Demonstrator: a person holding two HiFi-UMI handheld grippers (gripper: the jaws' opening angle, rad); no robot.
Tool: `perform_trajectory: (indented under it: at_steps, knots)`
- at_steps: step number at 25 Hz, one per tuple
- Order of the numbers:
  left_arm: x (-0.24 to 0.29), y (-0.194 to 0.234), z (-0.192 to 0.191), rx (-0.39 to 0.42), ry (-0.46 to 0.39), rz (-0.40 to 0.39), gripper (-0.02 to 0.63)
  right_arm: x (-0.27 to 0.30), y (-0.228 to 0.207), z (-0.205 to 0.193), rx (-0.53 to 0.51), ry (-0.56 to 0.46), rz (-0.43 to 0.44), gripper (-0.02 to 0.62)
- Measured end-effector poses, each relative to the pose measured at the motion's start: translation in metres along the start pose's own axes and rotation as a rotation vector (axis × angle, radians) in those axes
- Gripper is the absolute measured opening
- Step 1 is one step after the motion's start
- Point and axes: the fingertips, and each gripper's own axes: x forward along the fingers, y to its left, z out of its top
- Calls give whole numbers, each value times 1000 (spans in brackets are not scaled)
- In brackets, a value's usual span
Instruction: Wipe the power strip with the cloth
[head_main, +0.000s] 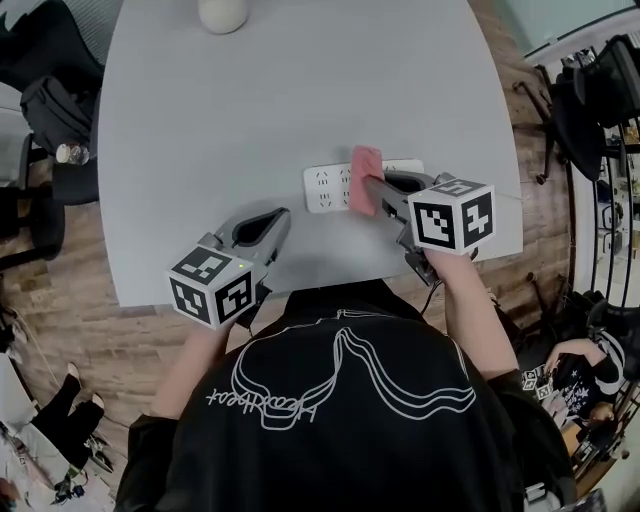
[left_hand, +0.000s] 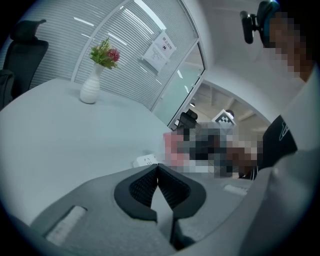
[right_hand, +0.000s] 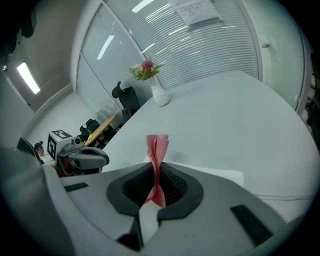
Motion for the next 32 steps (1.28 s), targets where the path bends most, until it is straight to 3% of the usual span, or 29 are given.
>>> perform_trajectory:
  at_steps: [5,11,32]
  knots:
    - [-17,10,-4,-19,-19,36,12,29,33,1,-46,35,77,37]
    - [-36,25,-5,-43,-41,73,12,60,56,0,-78,86,105,37]
    - [-41,31,-13,-67,-41,88,12,82,47,-19,-102,169,47,37]
